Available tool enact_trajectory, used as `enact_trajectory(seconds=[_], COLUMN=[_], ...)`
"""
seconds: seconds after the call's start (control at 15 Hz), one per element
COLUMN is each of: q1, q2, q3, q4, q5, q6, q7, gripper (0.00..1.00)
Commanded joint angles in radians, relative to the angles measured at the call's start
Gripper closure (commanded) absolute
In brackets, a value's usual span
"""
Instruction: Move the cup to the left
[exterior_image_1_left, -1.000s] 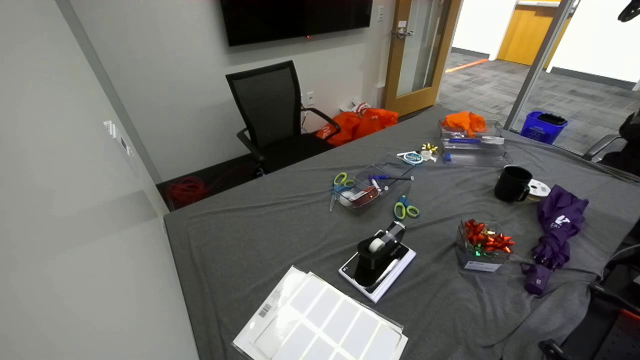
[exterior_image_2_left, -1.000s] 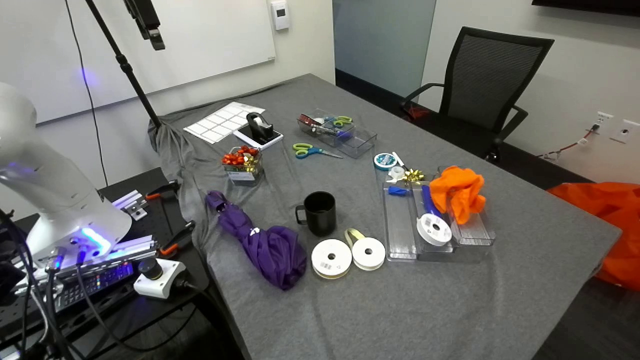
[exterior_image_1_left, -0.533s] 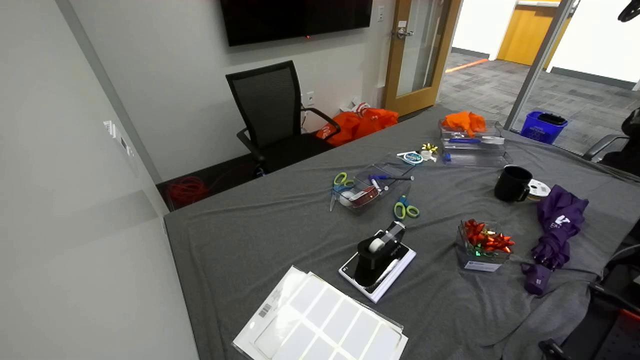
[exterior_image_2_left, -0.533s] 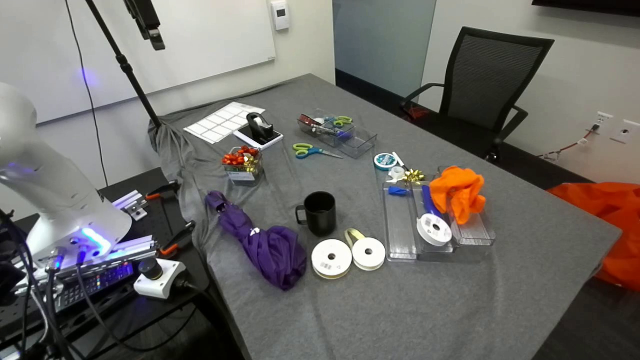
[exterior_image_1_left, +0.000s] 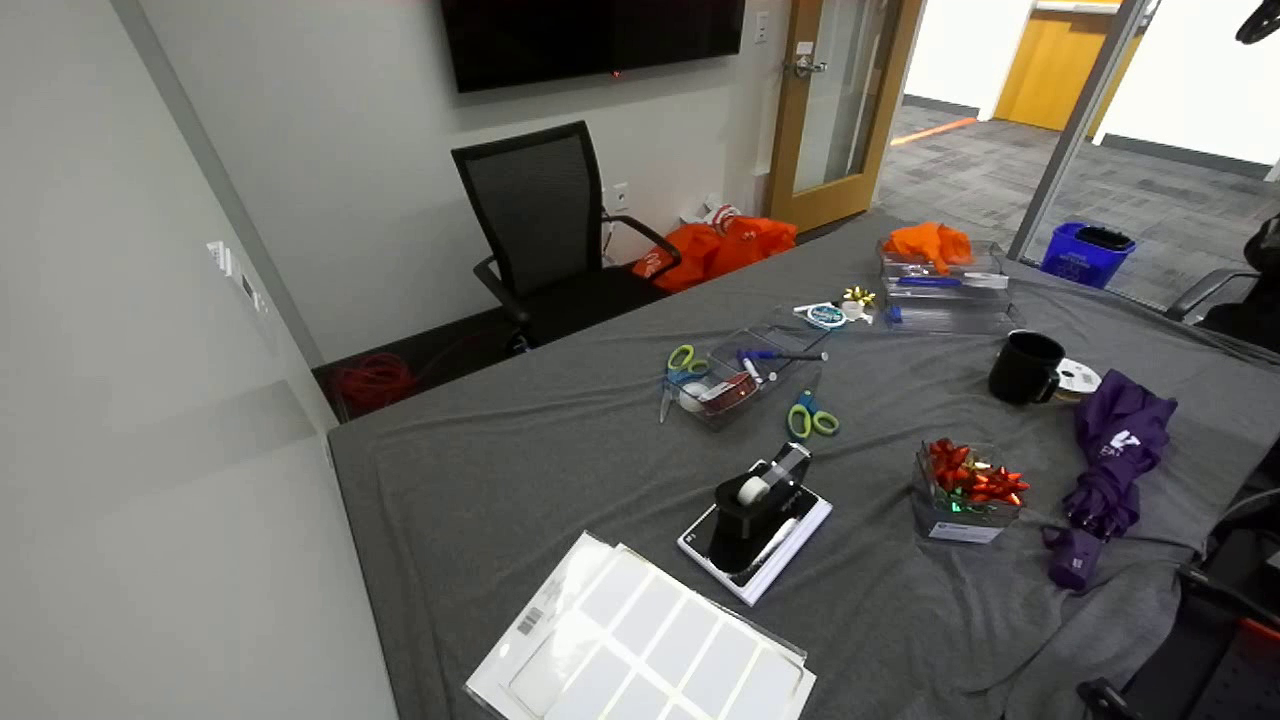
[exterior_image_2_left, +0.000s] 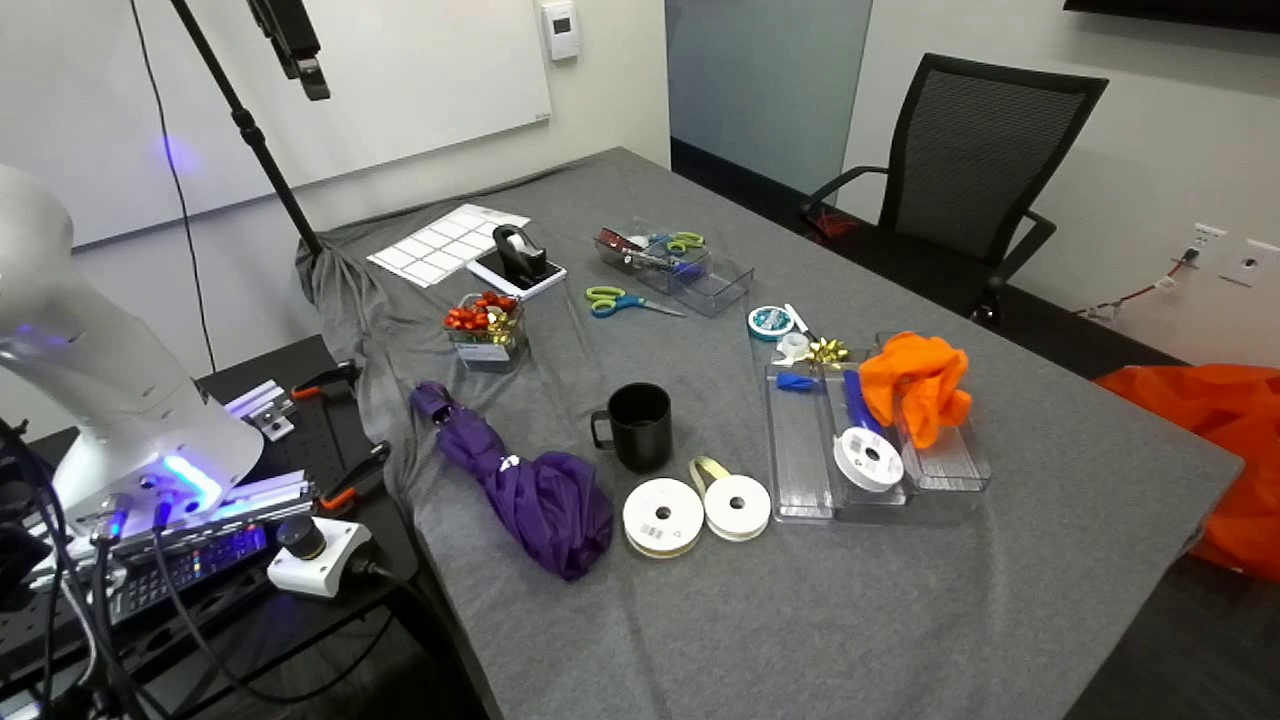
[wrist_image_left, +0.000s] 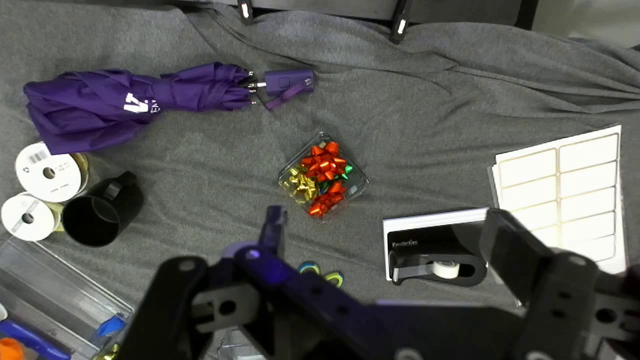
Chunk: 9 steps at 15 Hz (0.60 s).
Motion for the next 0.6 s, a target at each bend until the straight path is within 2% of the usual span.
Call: enact_trajectory(seconds=[0.0, 0.53], q1=[-0.004, -0.012], q2=[0.001, 0.005], q3=[0.003, -0.029], q4=[0.003, 0.003], q5=[0.002, -0.003], q6=[-0.003, 0.011], q7=[-0.002, -0.018], gripper=[0.0, 0.0])
